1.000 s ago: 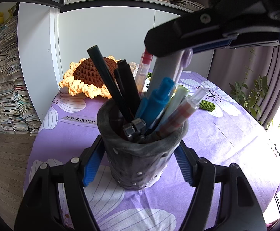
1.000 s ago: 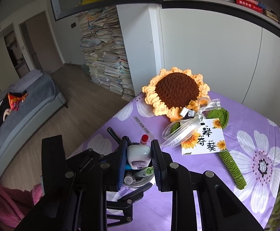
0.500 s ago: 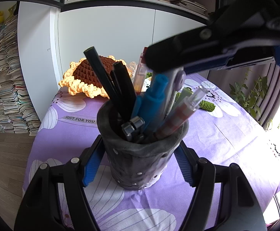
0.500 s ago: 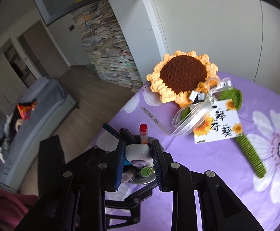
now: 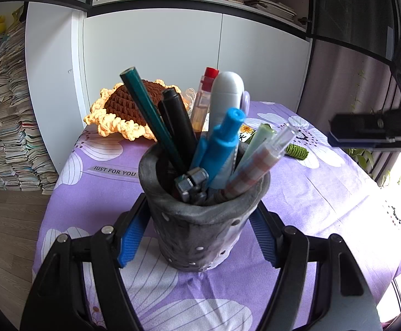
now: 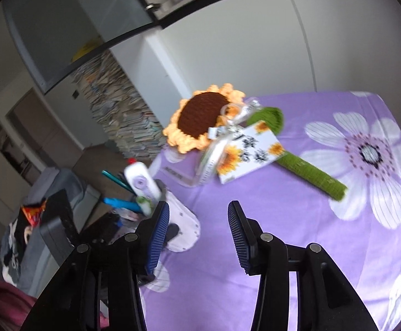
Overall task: Organize stationery
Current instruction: 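Withdraw the right gripper from the gray cup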
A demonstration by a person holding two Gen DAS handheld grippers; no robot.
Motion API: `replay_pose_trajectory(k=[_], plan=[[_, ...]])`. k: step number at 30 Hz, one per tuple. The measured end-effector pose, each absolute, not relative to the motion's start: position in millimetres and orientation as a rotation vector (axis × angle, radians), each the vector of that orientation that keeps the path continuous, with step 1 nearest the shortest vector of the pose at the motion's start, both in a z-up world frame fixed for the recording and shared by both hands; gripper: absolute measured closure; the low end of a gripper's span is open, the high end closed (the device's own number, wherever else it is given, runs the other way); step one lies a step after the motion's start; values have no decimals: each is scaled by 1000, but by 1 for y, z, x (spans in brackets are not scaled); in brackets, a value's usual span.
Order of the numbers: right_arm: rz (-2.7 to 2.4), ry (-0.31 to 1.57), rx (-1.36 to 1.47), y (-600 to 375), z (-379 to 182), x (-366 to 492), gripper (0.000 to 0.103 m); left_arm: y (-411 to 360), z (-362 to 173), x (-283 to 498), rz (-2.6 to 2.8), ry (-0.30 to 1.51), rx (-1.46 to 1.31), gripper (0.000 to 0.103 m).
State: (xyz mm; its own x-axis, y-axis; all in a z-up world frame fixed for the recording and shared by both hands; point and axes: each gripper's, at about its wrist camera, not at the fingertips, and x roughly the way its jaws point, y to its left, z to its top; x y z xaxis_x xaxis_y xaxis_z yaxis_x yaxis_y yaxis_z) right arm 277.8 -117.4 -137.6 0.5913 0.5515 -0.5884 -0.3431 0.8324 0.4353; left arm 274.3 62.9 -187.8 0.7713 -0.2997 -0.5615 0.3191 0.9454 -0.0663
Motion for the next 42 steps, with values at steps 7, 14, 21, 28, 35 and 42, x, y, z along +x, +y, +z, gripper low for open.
replay_pose_trajectory(k=[7,14,21,28,35,42], plan=[[485,802,396,-150,-166,263,58,61,-188,274,-315,602,41,27],[440,776,424,-176,-179,251,58,57,-184,277,-280,615,38,26],[372,770,322,-191,-198,238,58,46,-175,280,-222,617,39,28],[388,767,381,-212,-209,231,58,36,-170,283,-165,626,50,34],[367,744,369,-220,-208,221,58,10,-163,287,-198,632,93,34],[352,739,394,-229,-211,219,57,-23,-152,292,-275,604,120,34]])
